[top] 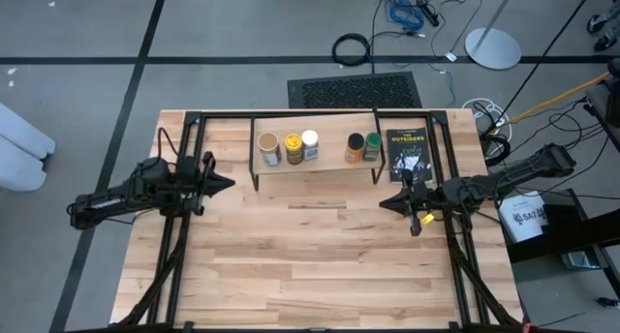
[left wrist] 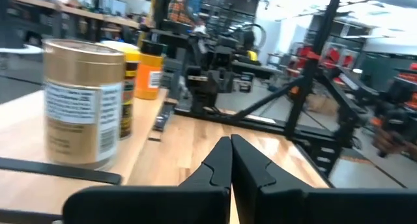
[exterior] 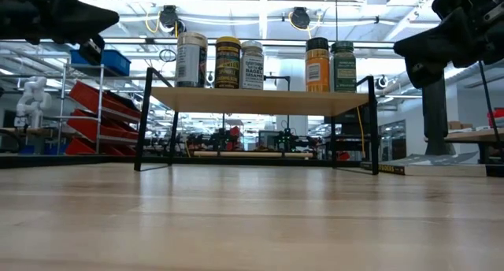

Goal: Shelf spices
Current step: Return to Home Position

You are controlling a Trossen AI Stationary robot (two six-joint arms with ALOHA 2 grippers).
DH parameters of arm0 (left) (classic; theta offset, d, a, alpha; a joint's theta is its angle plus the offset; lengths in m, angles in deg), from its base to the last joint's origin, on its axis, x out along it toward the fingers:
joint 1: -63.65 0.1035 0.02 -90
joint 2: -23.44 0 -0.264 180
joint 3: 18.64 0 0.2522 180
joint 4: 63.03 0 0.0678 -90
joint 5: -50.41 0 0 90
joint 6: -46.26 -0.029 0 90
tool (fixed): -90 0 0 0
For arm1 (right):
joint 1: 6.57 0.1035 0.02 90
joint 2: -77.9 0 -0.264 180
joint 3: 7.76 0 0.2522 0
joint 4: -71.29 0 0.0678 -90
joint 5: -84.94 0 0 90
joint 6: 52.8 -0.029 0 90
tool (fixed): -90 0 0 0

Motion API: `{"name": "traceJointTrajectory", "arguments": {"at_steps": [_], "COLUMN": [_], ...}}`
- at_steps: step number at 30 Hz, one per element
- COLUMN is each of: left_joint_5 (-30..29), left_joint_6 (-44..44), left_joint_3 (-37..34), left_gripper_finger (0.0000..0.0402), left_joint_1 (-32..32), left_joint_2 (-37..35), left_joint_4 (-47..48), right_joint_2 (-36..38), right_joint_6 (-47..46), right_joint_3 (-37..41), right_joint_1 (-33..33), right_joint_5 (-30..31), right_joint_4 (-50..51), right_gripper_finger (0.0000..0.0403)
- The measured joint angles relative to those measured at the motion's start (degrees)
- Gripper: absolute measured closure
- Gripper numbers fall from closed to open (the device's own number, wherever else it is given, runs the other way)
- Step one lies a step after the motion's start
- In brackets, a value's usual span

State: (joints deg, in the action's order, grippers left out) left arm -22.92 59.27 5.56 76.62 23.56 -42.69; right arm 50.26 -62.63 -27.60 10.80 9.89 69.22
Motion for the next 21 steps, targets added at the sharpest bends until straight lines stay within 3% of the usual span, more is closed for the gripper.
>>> {"name": "traceJointTrajectory", "arguments": {"at_steps": [6,9,13,21], "left_joint_5": [-7.7,-11.3,-12.8,-16.1], "left_joint_6": [-0.4,-1.5,-1.7,-3.4], "left_joint_3": [-0.3,-2.7,-4.8,-5.0], "left_gripper_finger": [0.0400,0.0400,0.0400,0.0400], "left_joint_1": [-5.0,-7.4,-9.3,-12.7], "left_joint_2": [1.8,4.1,8.3,14.1], "left_joint_4": [-1.1,-7.4,-15.5,-16.8], "right_joint_2": [0.0,0.0,0.0,0.0], "right_joint_6": [0.3,0.4,0.4,1.4], "right_joint_3": [0.0,0.0,0.0,0.0], "right_joint_1": [0.0,0.0,0.0,0.0], "right_joint_5": [0.1,0.1,0.1,0.1], "right_joint_4": [0.0,0.0,-0.2,-0.3], "right_gripper_finger": [0.0403,0.0403,0.0403,0.0403]}}
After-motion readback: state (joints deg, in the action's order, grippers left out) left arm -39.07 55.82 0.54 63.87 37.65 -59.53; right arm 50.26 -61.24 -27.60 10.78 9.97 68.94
